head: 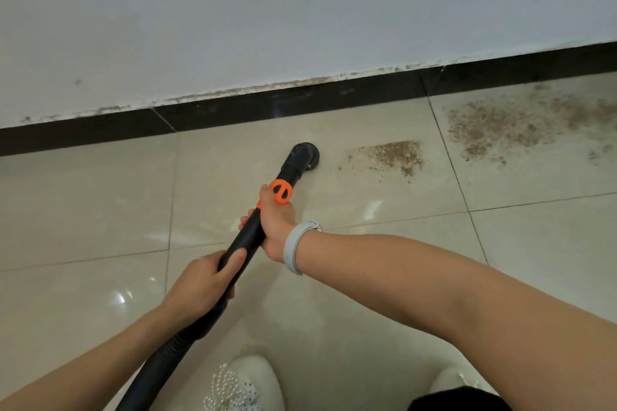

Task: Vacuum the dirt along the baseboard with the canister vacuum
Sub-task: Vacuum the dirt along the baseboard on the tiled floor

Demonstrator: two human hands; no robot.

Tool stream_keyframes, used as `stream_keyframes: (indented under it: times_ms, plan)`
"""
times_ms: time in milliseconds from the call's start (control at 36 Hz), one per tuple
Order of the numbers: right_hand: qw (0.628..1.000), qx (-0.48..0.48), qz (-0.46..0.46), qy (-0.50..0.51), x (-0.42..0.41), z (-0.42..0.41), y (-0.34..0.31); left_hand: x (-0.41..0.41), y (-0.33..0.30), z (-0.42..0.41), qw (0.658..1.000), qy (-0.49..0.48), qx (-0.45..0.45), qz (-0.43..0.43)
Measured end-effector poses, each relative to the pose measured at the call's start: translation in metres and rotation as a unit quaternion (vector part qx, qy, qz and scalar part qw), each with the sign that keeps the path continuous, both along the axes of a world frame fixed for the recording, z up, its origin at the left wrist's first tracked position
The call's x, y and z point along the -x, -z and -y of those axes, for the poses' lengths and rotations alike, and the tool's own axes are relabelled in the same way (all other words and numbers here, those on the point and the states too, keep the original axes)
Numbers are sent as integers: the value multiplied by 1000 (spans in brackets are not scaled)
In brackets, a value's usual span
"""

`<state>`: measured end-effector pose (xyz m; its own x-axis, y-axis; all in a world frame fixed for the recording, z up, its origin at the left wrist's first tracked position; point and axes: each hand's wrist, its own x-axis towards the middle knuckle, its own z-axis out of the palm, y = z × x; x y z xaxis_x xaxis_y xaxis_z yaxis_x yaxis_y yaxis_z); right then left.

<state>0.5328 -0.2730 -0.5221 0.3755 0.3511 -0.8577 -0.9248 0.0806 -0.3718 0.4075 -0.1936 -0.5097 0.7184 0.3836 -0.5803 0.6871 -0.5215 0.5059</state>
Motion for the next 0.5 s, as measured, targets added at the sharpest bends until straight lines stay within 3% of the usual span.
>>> stream_keyframes:
  times_ms: [500]
  plan:
    - [997,67,-10,27,-1,40,18,-8,11,28,997,62,43,-11]
